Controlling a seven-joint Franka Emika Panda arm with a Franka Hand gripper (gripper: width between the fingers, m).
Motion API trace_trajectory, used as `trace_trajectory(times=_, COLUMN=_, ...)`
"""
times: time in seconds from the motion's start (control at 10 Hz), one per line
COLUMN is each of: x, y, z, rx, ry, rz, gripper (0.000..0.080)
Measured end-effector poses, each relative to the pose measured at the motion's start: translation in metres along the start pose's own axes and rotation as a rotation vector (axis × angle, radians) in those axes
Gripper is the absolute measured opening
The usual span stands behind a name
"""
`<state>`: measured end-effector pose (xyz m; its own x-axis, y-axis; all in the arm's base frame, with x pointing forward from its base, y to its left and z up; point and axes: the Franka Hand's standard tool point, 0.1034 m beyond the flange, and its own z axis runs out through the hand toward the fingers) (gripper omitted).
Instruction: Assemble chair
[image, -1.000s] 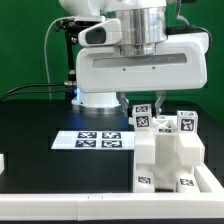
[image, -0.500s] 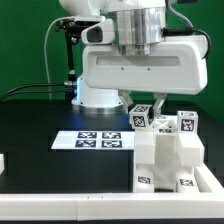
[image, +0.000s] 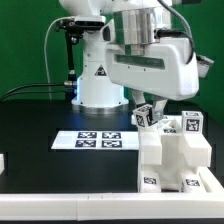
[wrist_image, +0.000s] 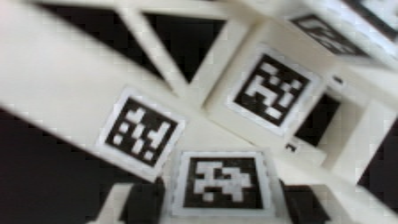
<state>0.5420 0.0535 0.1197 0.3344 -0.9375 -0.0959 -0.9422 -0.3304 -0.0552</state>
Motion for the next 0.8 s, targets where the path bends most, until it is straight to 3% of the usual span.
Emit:
trace_trajectory(times=0.3, x=-0.001, y=-0.0014, z=0.0003, rx=0.008, ry=0.005, rz=-0.07, gripper=0.0289)
trace_trajectory(times=0.4, x=-0.0027, y=-0.0026, z=0.0012, rx=0.019, ry=0.015, rz=-0.176, gripper=0.0499)
trace_trajectory(times=0.5, x=-0.0015, y=-0.0024, z=0.0013, rx=0.021, ry=0.018, rz=-0.326, gripper=0.0614)
trace_trajectory(times=0.8, x=-0.0008, y=-0.0023, z=-0.0023, rx=0.017, ry=0.025, rz=-0.748, gripper=0.0648)
